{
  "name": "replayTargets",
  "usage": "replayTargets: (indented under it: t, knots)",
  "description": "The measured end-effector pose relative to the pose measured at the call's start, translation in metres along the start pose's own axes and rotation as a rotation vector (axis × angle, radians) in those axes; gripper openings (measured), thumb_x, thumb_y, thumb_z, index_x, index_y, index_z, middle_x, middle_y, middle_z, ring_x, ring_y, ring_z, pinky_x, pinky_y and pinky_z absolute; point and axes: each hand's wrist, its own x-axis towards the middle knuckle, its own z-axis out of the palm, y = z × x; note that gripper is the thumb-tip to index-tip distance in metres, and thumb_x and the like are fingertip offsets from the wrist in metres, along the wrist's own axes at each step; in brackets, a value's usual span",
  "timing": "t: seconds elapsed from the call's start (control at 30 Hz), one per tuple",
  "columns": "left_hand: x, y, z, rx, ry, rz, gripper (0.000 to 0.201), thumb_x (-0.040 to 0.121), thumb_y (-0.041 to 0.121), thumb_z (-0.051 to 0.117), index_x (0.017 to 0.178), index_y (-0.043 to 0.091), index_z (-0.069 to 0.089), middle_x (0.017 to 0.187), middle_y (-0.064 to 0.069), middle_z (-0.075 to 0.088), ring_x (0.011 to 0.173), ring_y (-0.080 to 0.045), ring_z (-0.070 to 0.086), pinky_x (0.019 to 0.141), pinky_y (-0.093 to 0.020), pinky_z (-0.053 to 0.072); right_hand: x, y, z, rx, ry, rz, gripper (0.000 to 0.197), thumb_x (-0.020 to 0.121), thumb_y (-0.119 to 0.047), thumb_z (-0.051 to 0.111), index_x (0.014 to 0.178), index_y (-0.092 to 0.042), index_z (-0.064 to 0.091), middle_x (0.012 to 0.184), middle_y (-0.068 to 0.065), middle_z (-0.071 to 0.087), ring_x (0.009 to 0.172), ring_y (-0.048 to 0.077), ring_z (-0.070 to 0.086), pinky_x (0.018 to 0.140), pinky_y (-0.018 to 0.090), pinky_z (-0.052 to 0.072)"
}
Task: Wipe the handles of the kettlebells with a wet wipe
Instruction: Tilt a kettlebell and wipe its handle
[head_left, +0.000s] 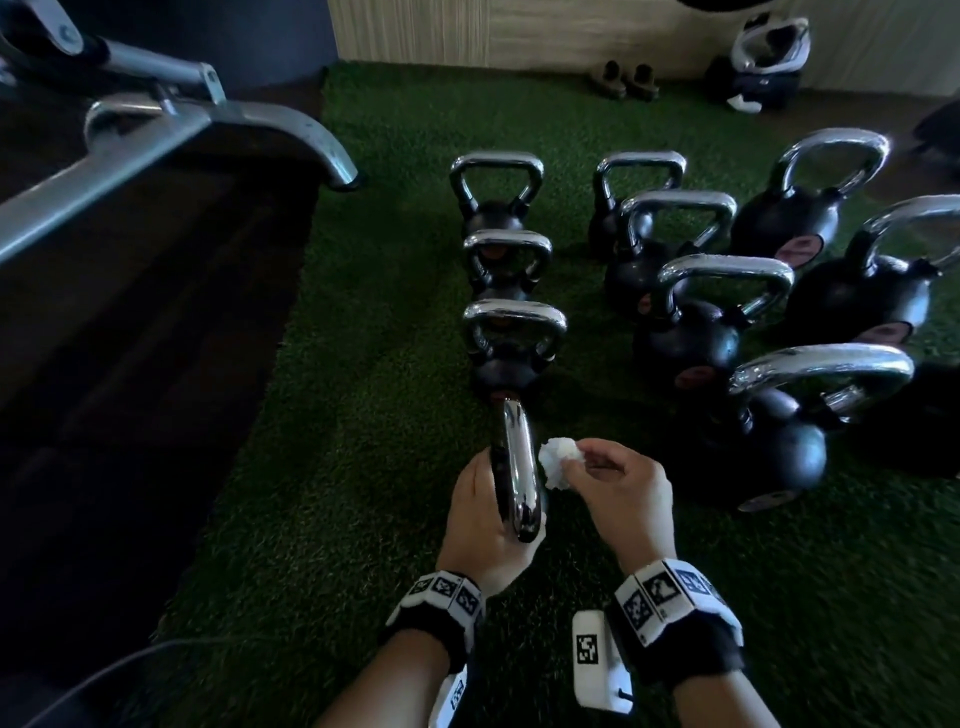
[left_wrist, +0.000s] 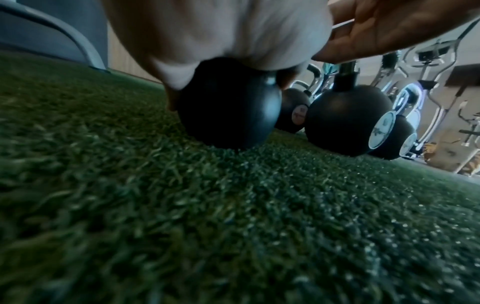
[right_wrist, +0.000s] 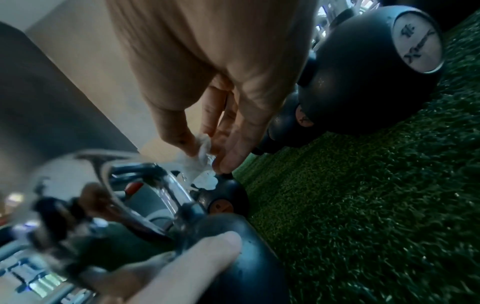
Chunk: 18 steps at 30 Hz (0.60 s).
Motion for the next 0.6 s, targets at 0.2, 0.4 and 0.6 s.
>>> replayTargets:
  t: [0.2,0.4,0.6]
  knots:
    - [0.01,-0.023,-0.012,-0.162,-0.153,0.093,0.091,0.078,0.041,0.077,0.154,0.014,0.035,0.15,0.003,0.042,0.142,-0.011,0.04,0.12,-0.035,0.035,0.022,0.004,0.036,-0.102,-0.063,-0.024,0.015,0.085,-0.022,0.081,0.1,-0.023,0.08,0.086,-0.013,0.076,0.081,-0.002,0.07,0.078,0.016,0.057]
    - [0.014,-0.03,-0.013,-0.176,-0.213,0.065,0.097,0.077,0.044,0.08,0.157,0.02,0.03,0.151,0.006,0.04,0.143,-0.01,0.039,0.118,-0.039,0.037,0.027,0.002,0.05,-0.019,-0.079,0.027,0.013,0.089,-0.018,0.077,0.099,-0.025,0.081,0.083,-0.012,0.077,0.08,0.002,0.072,0.083,0.03,0.062]
    - [0.014,-0.03,-0.015,-0.195,-0.224,0.053,0.097,0.074,0.041,0.082,0.155,0.022,0.032,0.147,0.005,0.043,0.14,-0.012,0.044,0.115,-0.041,0.042,0.037,-0.002,0.051,0.062,-0.017,-0.065,0.016,0.088,-0.021,0.08,0.104,-0.024,0.082,0.093,-0.011,0.079,0.086,-0.001,0.074,0.083,0.022,0.06]
